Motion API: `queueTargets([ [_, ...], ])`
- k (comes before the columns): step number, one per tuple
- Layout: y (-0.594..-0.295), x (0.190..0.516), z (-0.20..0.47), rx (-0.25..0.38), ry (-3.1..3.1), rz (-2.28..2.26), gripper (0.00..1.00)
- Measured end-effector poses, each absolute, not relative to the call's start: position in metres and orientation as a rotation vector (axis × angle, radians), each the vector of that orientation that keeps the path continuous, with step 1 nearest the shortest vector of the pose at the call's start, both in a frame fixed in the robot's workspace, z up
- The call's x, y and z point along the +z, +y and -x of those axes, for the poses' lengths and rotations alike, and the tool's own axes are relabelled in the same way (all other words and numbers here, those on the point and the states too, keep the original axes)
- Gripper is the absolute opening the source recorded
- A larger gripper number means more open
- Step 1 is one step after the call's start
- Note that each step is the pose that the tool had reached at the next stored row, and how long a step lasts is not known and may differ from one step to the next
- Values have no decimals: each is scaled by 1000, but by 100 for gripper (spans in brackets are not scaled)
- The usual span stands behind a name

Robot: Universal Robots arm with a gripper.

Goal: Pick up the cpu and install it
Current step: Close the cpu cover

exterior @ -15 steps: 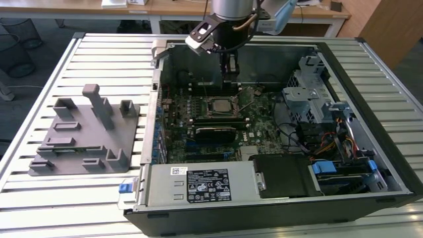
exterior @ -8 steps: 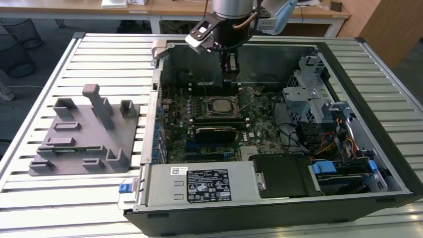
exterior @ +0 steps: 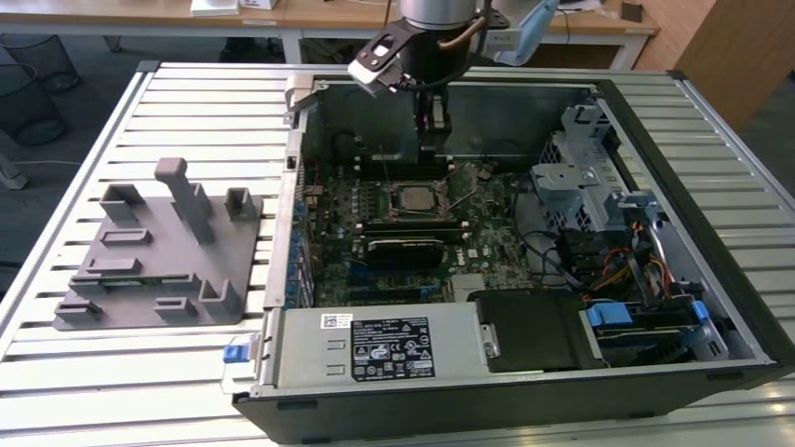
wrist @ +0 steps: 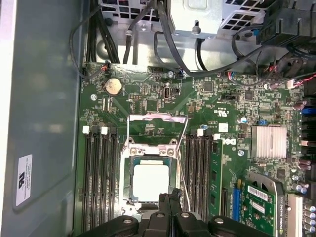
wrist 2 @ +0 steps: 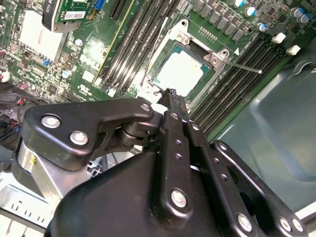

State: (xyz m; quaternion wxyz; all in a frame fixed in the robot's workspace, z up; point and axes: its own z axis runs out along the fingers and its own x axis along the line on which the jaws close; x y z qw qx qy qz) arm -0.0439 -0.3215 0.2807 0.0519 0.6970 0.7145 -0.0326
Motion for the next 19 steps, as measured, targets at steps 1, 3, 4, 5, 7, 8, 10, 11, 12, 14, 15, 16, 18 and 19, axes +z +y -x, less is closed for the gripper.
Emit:
queueTargets([
  [1,-322,282,44,-99,2173,-2120,11],
  [3,-321,284,44,-100,2173,-2120,11],
  [4,-321,286,44,-101,2173,-2119,11],
  [5,-321,288,44,-101,2172,-2119,11],
  [7,-321,291,44,-103,2172,-2118,11],
  [8,-321,291,44,-103,2172,-2118,11],
  [10,-321,292,44,-104,2171,-2118,11],
  [11,-321,293,44,-104,2171,-2117,11],
  [12,-321,293,44,-105,2170,-2117,11],
  [14,-321,293,42,-106,2170,-2117,11],
  [15,-321,293,39,-106,2170,-2117,11],
  [16,-321,293,36,-106,2170,-2117,11],
  [18,-321,293,28,-106,2170,-2117,11],
  [19,-321,293,25,-106,2170,-2117,11],
])
